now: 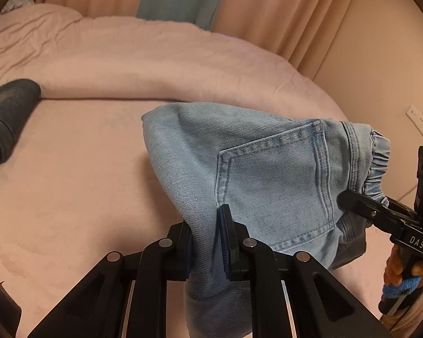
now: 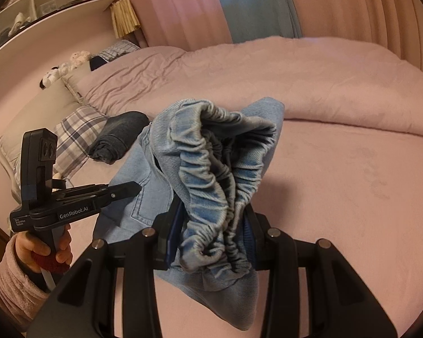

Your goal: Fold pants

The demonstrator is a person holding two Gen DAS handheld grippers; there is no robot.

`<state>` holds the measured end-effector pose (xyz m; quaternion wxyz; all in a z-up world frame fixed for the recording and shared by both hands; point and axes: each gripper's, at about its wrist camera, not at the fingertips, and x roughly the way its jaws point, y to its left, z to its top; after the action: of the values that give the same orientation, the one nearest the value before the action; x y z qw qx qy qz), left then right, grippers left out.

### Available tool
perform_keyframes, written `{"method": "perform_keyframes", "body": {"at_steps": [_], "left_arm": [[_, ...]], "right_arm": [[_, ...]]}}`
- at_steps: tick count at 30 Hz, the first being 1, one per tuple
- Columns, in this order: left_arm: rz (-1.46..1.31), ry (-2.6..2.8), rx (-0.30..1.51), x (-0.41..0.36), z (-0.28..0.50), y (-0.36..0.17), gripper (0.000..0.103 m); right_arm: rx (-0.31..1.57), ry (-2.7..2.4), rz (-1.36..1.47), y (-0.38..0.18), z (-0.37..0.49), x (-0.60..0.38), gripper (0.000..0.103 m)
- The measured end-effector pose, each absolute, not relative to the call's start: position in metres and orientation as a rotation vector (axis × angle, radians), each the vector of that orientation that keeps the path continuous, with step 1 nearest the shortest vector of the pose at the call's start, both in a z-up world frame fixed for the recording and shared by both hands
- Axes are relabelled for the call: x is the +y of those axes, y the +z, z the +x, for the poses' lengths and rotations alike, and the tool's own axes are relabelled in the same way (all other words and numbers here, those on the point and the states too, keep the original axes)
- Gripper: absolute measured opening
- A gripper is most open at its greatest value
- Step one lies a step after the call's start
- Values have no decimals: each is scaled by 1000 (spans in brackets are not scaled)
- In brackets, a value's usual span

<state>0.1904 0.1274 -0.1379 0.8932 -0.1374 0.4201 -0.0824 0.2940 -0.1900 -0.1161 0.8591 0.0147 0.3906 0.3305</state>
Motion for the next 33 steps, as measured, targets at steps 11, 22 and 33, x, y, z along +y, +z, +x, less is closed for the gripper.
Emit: {"method": "perform_keyframes", "body": {"at_steps": [11,22,33], "left_arm": [[-284,-138,1026,122,216,-201,13],[-281,-89,1032,144,199,-188,31],[-128,-128,922,108,170,-156,32]], "right_arm": [[1009,619,37,-183,335,-184,39],[1110,525,99,-203,350,-200,66],[790,489,-207,-121,321,-179,25]]}}
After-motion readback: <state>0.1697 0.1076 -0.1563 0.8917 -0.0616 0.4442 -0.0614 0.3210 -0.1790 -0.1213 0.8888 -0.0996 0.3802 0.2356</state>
